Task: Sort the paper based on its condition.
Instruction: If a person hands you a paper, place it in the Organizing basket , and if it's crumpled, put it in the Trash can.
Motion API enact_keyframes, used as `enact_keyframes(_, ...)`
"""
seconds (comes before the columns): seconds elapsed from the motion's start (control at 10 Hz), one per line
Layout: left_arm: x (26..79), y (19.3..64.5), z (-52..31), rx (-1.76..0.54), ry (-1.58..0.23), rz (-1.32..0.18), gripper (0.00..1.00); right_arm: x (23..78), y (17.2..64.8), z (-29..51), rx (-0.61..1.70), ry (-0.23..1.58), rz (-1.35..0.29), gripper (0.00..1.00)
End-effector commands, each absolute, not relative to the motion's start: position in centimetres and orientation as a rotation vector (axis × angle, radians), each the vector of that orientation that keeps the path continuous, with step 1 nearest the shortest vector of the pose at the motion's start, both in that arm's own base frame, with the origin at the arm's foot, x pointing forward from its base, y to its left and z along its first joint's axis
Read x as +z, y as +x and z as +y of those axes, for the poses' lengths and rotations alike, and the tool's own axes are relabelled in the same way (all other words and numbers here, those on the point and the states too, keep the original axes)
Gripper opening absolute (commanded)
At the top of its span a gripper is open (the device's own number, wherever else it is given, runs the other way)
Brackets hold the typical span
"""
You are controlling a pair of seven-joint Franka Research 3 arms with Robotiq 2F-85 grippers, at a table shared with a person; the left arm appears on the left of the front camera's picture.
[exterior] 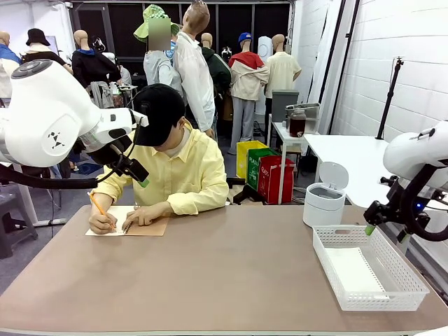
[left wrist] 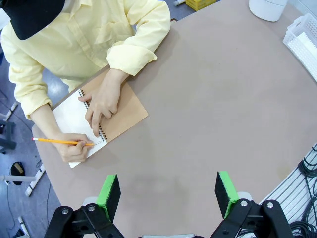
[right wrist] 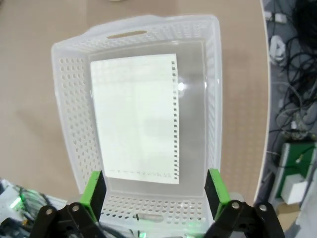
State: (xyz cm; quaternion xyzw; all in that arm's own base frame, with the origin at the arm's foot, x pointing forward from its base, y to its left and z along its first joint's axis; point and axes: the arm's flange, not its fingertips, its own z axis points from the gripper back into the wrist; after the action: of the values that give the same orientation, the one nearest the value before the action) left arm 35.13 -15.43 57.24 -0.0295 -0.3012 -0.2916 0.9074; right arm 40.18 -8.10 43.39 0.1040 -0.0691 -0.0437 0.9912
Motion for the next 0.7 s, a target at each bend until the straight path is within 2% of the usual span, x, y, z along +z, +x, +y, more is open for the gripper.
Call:
enact_keyframes(0.0, 57.3, 35.1, -15.4, -0.602, -0.061, -0.623, 1.0, 46.6, 41.0, -6.7, -0.018, 0.222, -0.219, 1.0)
enact_keyframes(0.2, 57.3, 35.1, -15.4, -0.602, -0.061, -0.623, 1.0, 50.5, 41.1, -4.6, 0.103, 0.22, -0.284, 1.0)
enact_keyframes(0.6, 57.3, 35.1, -15.4, -0.602, -0.061, -0.623, 1.0, 56.0, 39.4, 1.3, 0.483, 0.228, -0.411, 1.0)
